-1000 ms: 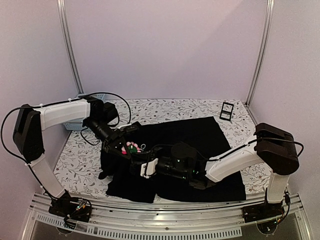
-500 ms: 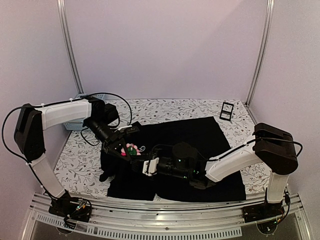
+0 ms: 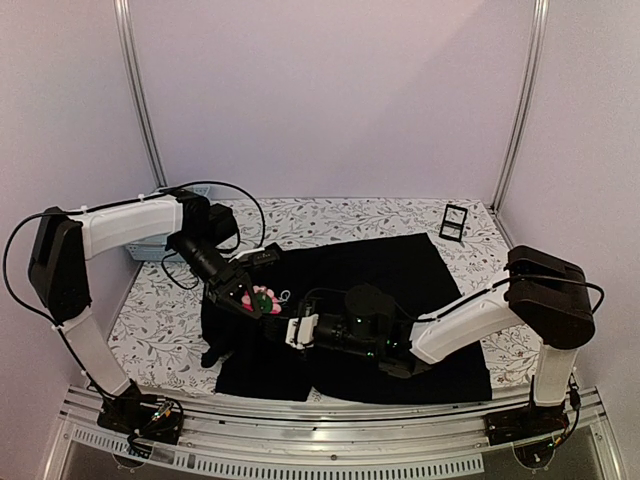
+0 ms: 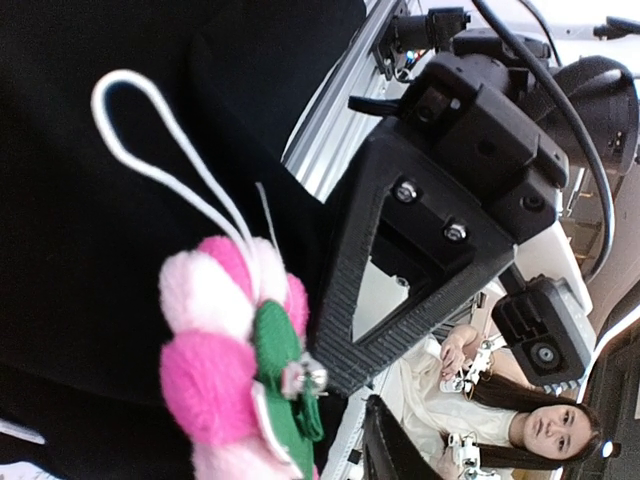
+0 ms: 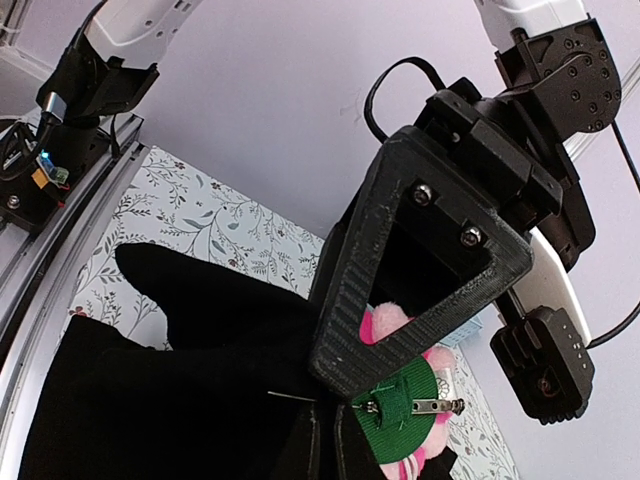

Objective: Pin the brooch onto the clothing
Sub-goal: Pin the flattened clothing at the center of the board.

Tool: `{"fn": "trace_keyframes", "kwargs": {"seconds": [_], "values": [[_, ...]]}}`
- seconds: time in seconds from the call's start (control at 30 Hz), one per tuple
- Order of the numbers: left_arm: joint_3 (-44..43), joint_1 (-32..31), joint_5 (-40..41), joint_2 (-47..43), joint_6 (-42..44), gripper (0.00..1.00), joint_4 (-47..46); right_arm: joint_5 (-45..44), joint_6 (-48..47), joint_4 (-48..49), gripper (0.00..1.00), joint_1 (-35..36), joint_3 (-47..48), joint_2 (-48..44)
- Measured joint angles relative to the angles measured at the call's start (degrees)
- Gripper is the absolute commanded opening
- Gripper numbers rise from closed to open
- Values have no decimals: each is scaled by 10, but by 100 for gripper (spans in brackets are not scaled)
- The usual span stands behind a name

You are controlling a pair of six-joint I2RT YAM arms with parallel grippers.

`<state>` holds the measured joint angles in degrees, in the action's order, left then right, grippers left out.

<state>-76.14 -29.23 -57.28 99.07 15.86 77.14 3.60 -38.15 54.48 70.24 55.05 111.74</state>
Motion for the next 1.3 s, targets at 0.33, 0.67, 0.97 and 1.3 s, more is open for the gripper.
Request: {"fn": "trace_keyframes", "kwargs": {"seconds": [0.33,0.67,0.97,1.3], "values": [[0,15,3,0,4,39,1,11,13,-5,0,-6,0,2],[0,34,17,0,6,0,-4,34,32,-17,0,-7,0,2],[16,31,20,-5,16,0,-15,42,80,-40,5,-9,9,2],[30,31,5,-9,-3,0,-28,29,86,0,17,2,10,21]]}}
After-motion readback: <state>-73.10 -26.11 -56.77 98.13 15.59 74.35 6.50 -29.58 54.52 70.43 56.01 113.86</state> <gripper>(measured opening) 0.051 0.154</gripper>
